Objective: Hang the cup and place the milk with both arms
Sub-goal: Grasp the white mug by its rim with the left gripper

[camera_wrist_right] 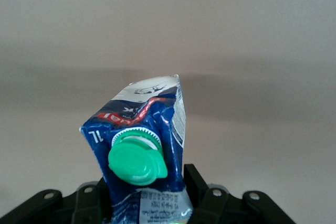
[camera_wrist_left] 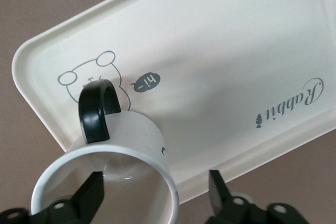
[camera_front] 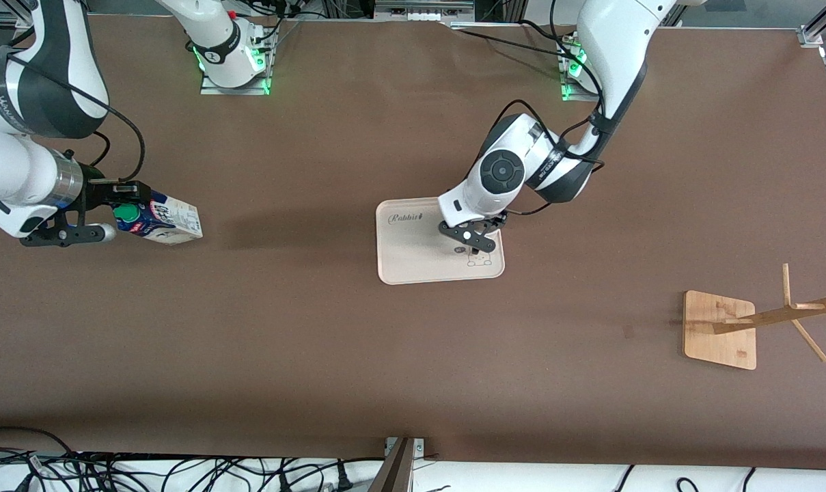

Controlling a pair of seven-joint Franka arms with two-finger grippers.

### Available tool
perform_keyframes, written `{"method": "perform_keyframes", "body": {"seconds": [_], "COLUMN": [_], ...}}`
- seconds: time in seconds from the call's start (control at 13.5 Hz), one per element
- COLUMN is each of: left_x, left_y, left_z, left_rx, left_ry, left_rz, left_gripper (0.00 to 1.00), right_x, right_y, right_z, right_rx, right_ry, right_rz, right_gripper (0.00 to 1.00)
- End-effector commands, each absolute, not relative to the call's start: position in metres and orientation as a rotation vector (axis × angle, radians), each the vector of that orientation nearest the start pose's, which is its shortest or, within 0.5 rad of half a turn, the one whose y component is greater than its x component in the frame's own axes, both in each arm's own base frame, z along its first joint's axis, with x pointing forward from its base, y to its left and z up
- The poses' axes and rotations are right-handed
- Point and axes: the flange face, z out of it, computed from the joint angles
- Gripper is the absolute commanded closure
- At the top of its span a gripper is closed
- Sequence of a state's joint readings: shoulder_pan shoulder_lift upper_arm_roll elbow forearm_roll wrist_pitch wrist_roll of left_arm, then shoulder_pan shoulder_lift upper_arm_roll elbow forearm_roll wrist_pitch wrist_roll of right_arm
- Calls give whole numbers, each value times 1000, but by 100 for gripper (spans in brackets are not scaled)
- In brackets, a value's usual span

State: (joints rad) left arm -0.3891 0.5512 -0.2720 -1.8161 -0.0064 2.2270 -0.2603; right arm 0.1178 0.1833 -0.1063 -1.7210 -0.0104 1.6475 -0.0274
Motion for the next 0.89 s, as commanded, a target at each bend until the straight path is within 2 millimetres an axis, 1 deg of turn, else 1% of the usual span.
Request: {"method": "perform_keyframes", "body": {"seconds": [0.0,0.07,0.15,0.44,0.59,0.67,0.74,0.81], "left_x": [507,507,509,514,518,526,538,550], "left_y": [-387,-387,-383,-379,-377,-368,-352,-332], "left_z": [237,237,236,242,253,267,287,311], "left_rx": [-3126,-3126,-3124,-3125,-3133,-3140,-3147,-3155], "left_ry": [621,619,612,604,592,567,526,476], "left_rz": [237,240,237,225,200,162,124,95], "left_gripper": [84,98,100,100,100,100,100,100], "right_x": [572,569,568,561,557,554,552,550], "right_y": [7,7,8,6,-1,-2,-7,-7], "right_z": [455,447,440,418,406,399,393,389], "right_rx": [-3157,-3154,-3152,-3150,-3150,-3149,-3148,-3147], "right_ry": [88,157,195,225,241,246,260,257], "right_rz": [406,422,421,438,436,438,438,441], "right_gripper": [46,46,46,46,45,45,45,45]}}
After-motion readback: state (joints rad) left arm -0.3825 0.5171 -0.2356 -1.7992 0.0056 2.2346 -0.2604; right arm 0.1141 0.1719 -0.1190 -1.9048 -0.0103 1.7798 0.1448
